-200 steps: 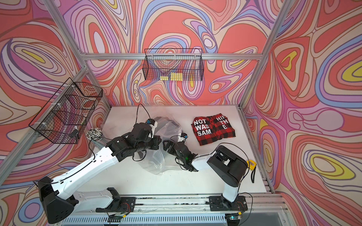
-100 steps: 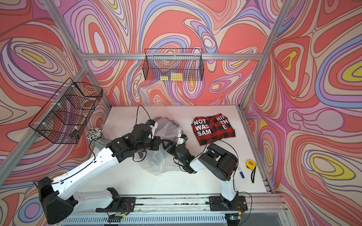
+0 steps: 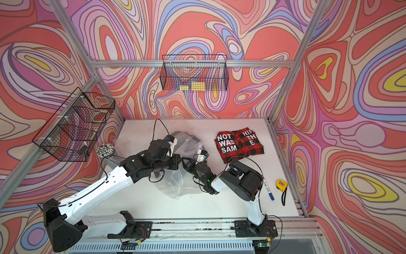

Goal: Take the shirt out of the vacuum bag
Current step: Take out the shirt from the vacuum bag.

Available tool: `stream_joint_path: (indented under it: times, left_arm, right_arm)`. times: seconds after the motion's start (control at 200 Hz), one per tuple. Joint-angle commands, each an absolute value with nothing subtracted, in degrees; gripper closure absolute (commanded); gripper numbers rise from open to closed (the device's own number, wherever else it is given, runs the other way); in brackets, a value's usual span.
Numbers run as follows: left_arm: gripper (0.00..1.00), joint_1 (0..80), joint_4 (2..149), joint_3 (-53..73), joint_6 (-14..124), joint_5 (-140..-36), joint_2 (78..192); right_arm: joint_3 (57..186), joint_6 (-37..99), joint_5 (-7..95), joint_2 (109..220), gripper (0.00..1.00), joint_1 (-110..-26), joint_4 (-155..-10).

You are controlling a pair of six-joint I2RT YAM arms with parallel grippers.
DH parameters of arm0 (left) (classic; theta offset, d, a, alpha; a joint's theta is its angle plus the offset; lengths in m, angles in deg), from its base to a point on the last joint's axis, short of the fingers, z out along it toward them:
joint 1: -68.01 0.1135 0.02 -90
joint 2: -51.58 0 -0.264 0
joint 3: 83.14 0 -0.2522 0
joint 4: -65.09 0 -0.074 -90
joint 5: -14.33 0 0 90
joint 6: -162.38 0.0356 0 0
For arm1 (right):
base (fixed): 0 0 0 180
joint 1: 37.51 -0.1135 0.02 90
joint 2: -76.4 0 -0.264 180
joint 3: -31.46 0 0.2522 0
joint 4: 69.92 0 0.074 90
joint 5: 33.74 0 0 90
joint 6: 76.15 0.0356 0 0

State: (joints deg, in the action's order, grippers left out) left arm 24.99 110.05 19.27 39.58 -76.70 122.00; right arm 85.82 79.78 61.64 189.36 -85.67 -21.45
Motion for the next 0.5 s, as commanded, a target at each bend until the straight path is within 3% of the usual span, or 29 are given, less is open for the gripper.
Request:
stream_joint_path:
  times: [0.0, 0.135, 0.496]
  left_arm:
    - [1.0, 25.13, 109.17, 20.13, 39.86, -77.66, 121.23]
    - [1.0, 25.12, 109.24, 20.08, 39.93, -77.74, 121.34]
    - [1.0, 25.12, 108.82, 20.27, 40.2, -76.92, 121.48]
  right_arm:
    - [87.84, 79.01, 59.57, 189.95, 0.71, -86.17, -18.39]
    - [88.05, 78.49, 59.23, 189.17, 1.0, -86.17, -19.01]
    - [83.92, 76.33, 58.23, 181.49, 1.0, -85.71, -20.8]
